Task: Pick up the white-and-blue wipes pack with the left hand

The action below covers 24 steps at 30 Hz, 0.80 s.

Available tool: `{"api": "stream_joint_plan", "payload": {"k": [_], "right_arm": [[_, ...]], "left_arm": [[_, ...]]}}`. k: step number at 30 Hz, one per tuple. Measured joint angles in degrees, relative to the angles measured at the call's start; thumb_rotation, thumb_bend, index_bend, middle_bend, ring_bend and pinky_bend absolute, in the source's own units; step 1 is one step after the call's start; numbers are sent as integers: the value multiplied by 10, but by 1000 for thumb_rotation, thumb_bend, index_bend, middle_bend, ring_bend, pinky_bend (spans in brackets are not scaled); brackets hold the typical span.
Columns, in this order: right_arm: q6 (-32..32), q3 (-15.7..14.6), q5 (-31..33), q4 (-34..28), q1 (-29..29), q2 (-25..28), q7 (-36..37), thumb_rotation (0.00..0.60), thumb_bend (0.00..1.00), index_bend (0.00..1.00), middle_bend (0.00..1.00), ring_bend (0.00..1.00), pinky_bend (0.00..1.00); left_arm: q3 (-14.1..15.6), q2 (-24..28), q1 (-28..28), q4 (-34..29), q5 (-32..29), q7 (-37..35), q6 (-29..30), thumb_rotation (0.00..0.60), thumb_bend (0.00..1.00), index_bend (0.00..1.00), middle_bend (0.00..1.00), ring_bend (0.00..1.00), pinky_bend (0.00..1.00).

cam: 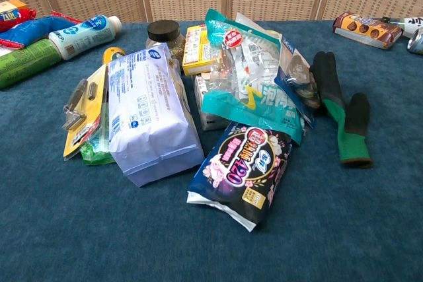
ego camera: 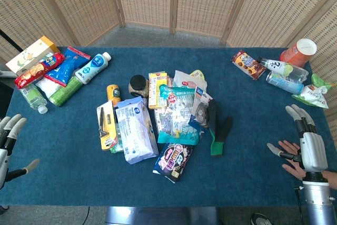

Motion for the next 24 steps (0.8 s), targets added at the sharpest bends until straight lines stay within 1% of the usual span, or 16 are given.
{"api": "stream_joint_plan", "payload": {"k": [8,12,15,18,22,24], "right_arm": [[-1,2,2,1,0,0,0,600,38,110,0,0,0],[-1,5,5,1,1,0,0,600,39,110,0,0,0],[0,9,7,1,1,1,3,600,37,110,0,0,0],[3,11,7,-2,1,2,4,600,40,110,0,0,0],[6,12,6,-4,-1,5,8,600,39,109,0,0,0],[6,12,6,-5,-2,7,12,600,39,109,0,0,0]], "left_arm": [[2,-4,-9,8,-2,3,-20,600,0,72,0,0,0],[1,-8,-31,21,7,1,-52,600,0,61,0,0,0],[-10,-14,-69,39,25,4,-86,600,0,34,0,0,0],[-27,-21,-121,56,43,17,-133,600,0,1,0,0,0],[-49,-29,-200,71,64,51,-222,600,0,0,0,0,0],[-55,-33,-231,74,71,69,-265,600,0,0,0,0,0]]}}
